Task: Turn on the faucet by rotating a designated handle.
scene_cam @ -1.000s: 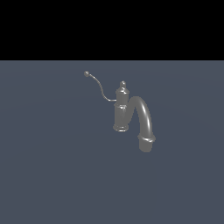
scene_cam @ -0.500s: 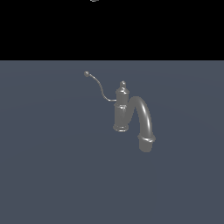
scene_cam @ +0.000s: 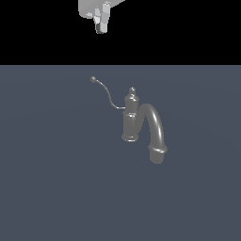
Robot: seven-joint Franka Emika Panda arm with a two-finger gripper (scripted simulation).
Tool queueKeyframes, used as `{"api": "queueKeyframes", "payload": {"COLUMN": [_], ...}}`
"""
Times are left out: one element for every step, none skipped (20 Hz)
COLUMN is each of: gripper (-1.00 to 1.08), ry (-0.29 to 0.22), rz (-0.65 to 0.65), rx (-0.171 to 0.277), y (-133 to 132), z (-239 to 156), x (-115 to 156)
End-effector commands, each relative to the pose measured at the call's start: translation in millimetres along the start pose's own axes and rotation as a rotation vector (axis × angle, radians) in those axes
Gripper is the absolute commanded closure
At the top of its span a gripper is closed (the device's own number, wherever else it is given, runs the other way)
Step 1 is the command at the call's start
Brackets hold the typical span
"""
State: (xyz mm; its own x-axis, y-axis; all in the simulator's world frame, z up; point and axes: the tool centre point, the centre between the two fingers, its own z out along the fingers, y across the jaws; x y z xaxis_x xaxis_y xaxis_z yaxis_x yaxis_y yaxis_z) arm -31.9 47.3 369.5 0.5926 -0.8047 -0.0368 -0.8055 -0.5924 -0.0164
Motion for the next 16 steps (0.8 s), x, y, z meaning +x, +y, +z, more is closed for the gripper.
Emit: {"api": "queueKeyframes", "payload": {"gripper": [1.08,1.08,1.08,1.08,1.08,1.08,1.08,1.08,1.08,1.08,1.08,1.08,1.08,1.08,1.08,1.08], "ry": [0.002,0.003,0.005,0.006,0.007,0.009,0.010,0.012,0.014,0.016,0.018,0.020,0.022,0.023,0.025,0.027], "rz": [0.062,0.086,0.110,0.135,0.159,0.183,0.207,0.231,0.255,0.279,0.302,0.325,0.346,0.366,0.385,0.402], "rx": [-0.001,-0.001,-0.002,-0.002,-0.002,-0.003,-0.003,-0.004,-0.004,-0.005,-0.005,-0.005,-0.006,-0.006,-0.006,-0.006], "y": [-12,-16,-21,-25,-30,-34,-38,-42,-47,-51,-55,-58,-62,-65,-68,-71], "z": [13,18,24,29,34,40,46,52,57,63,69,75,80,86,90,95], "x": [4,6,8,9,11,12,14,15,17,18,19,21,22,23,23,24]}}
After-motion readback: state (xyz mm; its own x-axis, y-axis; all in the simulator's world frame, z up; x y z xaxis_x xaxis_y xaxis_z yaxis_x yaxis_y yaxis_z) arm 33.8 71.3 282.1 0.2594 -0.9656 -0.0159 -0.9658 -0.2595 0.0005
